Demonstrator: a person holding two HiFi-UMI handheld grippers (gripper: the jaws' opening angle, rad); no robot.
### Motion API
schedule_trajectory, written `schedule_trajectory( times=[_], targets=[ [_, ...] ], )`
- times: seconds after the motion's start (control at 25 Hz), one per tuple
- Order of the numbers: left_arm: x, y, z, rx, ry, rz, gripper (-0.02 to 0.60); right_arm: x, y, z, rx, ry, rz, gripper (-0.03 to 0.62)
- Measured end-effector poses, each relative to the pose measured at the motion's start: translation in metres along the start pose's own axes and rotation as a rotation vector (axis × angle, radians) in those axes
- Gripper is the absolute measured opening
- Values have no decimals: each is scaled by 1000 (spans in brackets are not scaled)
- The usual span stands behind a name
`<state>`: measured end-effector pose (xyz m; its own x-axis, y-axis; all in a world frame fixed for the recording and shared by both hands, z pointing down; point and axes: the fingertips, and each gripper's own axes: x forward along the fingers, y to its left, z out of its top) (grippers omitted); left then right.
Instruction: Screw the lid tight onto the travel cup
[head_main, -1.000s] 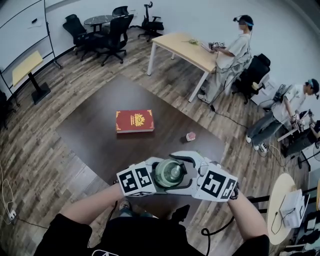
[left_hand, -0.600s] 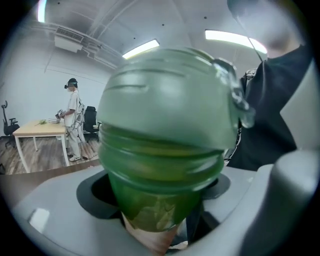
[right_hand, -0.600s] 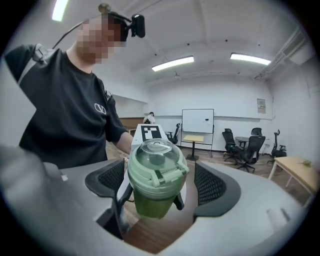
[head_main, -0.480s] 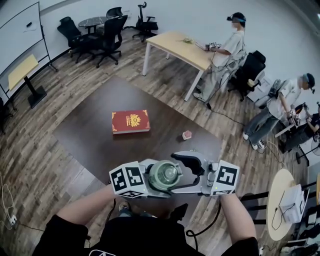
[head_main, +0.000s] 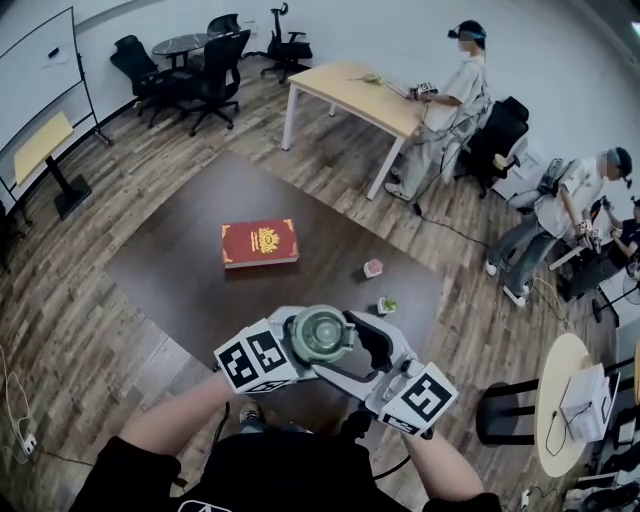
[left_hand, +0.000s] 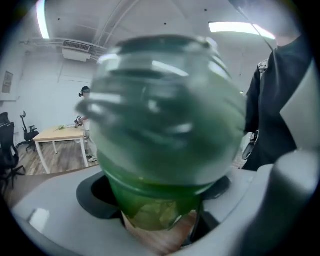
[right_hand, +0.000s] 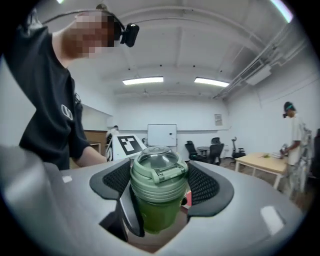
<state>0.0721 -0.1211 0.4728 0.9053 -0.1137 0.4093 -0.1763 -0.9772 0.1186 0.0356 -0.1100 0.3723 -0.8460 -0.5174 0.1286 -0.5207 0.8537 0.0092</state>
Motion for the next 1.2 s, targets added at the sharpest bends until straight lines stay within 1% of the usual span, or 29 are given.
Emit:
schedule_trajectory(
  times=[0.08, 0.12, 0.16, 0.2, 0.24, 0.28, 0.4, 0.44, 0.56, 0.64, 0.76, 0.88, 0.96, 1.0, 1.08, 1.2],
  targets=[
    [2, 3, -2, -19, -7, 19, 422, 3, -2, -3, 31, 12, -172, 373],
    [3, 4, -3, -28, -11, 21, 422, 4, -2, -5, 39, 19, -237, 373],
    [3, 3, -3, -35, -16, 20, 422, 5, -1, -6, 38, 22, -278, 373],
    [4, 3, -3, -42, -21, 15, 422, 5, -1, -6, 29, 19, -293, 373],
    [4, 2, -3, -49, -24, 9, 422, 6, 0, -5, 17, 8, -286, 374],
    [3, 2, -3, -57, -27, -1, 422, 5, 1, -4, 6, -11, -260, 374],
    [0, 0, -1, -78, -25, -37, 422, -5, 1, 5, -18, -93, -147, 383],
    [-1, -1, -1, -80, -20, -51, 422, -9, 0, 5, -27, -100, -104, 383],
    [-3, -9, 1, -77, -9, -98, 423, -13, 6, -4, -52, -61, 73, 383],
    [-3, -14, 1, -66, 1, -123, 422, -11, 11, -9, -83, -28, 156, 383],
    [-2, -19, -1, -57, 16, -146, 423, -6, 10, -9, -117, -6, 203, 383],
    [-4, -18, 0, -44, 5, -136, 423, -2, 11, -5, -125, -18, 212, 383],
    [-6, -12, 1, -19, -8, -101, 422, 0, 9, -4, -106, -22, 172, 383],
    [-7, -9, 2, -9, -13, -76, 422, 3, 6, -3, -80, -25, 132, 383],
    [-8, 0, 3, -9, -21, -26, 422, 7, -1, -1, -13, -41, 10, 383],
    [-9, 8, 1, -10, -31, 34, 422, 12, -4, -3, 40, -31, -210, 382]
  ],
)
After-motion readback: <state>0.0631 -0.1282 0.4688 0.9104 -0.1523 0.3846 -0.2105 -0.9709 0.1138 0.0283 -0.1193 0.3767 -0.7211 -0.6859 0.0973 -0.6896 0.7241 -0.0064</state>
